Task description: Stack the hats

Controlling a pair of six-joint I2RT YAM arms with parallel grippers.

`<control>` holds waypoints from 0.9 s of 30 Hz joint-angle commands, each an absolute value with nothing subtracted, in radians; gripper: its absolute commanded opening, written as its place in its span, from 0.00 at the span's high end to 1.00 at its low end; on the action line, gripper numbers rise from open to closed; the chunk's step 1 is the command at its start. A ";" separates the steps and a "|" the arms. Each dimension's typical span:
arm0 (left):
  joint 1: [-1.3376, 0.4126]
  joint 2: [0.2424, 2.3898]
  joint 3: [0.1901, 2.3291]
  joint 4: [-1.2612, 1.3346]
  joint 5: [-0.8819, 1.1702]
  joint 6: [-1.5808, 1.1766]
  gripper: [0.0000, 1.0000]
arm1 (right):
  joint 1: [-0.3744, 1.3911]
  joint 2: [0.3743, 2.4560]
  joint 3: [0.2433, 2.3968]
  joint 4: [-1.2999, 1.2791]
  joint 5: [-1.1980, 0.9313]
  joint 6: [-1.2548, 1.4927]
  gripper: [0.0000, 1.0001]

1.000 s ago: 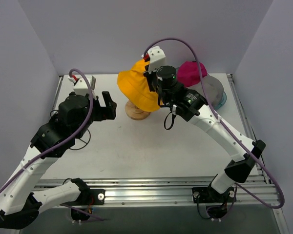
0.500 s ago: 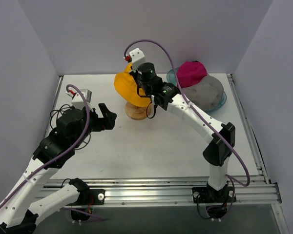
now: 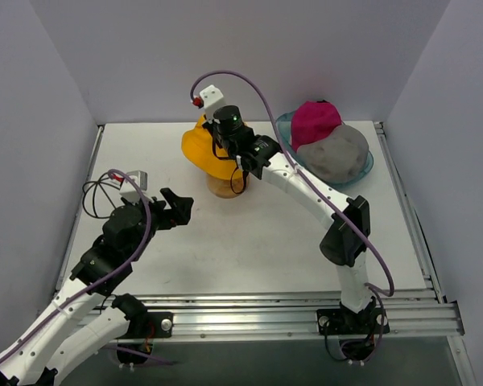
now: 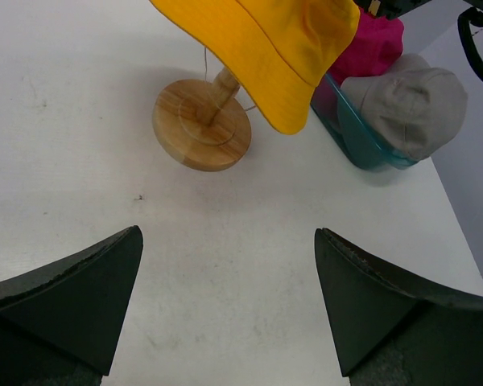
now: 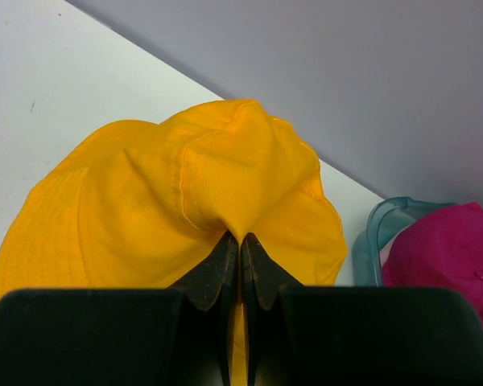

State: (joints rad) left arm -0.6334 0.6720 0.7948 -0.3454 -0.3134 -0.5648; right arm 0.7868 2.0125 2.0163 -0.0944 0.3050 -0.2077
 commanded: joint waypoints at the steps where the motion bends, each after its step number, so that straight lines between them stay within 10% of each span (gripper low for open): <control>1: -0.629 0.646 0.746 -0.201 -0.344 -0.568 0.03 | 0.811 2.037 2.066 -0.060 0.304 -0.218 1.00; 27: -0.629 0.698 0.581 0.046 -0.364 -0.477 0.06 | 0.838 2.026 1.970 -0.064 0.413 -0.140 0.85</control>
State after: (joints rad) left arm -0.6331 0.7151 0.5774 -0.0326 -0.3405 -0.5079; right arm 0.8330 2.0850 1.9808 -0.0700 0.3542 -0.1574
